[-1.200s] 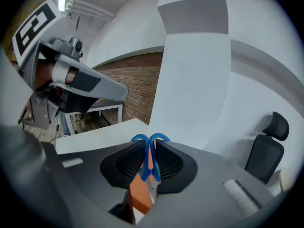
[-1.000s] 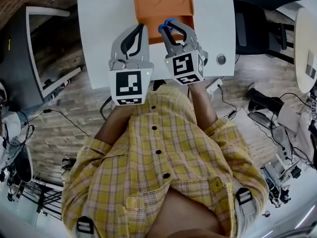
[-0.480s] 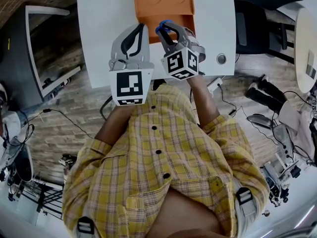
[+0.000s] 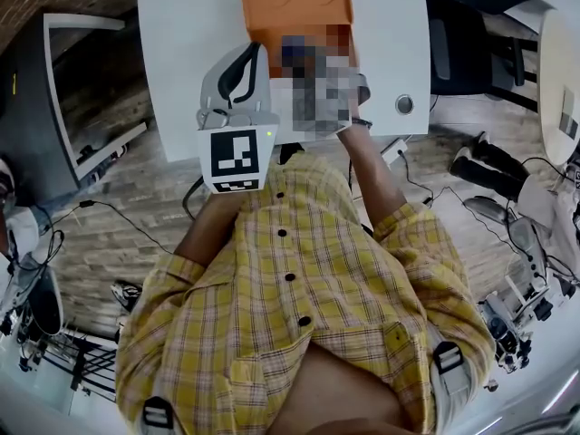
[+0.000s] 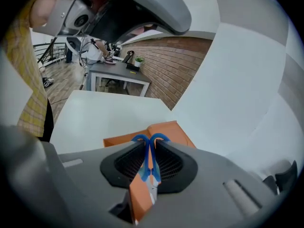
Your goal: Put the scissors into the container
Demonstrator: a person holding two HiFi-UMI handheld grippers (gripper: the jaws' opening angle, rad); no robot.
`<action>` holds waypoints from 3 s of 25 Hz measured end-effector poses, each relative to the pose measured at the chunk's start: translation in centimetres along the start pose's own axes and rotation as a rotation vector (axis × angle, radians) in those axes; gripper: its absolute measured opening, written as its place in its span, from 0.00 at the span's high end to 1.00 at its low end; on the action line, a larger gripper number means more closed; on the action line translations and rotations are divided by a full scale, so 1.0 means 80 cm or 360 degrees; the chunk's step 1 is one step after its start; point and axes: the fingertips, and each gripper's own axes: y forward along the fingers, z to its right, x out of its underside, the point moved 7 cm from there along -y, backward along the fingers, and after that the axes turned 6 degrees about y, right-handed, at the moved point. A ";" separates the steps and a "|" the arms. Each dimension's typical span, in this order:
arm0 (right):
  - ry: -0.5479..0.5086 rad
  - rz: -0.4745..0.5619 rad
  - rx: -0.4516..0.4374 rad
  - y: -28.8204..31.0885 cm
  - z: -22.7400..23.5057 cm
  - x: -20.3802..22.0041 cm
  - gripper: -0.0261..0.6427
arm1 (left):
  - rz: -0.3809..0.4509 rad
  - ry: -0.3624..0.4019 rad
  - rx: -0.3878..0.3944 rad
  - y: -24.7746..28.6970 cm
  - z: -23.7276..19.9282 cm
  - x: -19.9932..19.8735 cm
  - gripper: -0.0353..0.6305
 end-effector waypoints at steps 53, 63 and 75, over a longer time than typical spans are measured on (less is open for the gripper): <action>-0.0477 -0.0369 -0.0377 0.101 -0.047 0.046 0.84 | -0.0031 -0.0049 -0.0084 -0.012 -0.019 0.011 0.94; -0.0571 -0.0419 -0.0390 0.114 -0.044 0.054 0.84 | -0.0039 -0.0055 -0.0083 -0.014 -0.016 0.013 0.94; -0.0562 -0.0441 -0.0422 0.123 -0.044 0.055 0.84 | -0.0046 -0.0054 -0.0093 -0.015 -0.019 0.014 0.94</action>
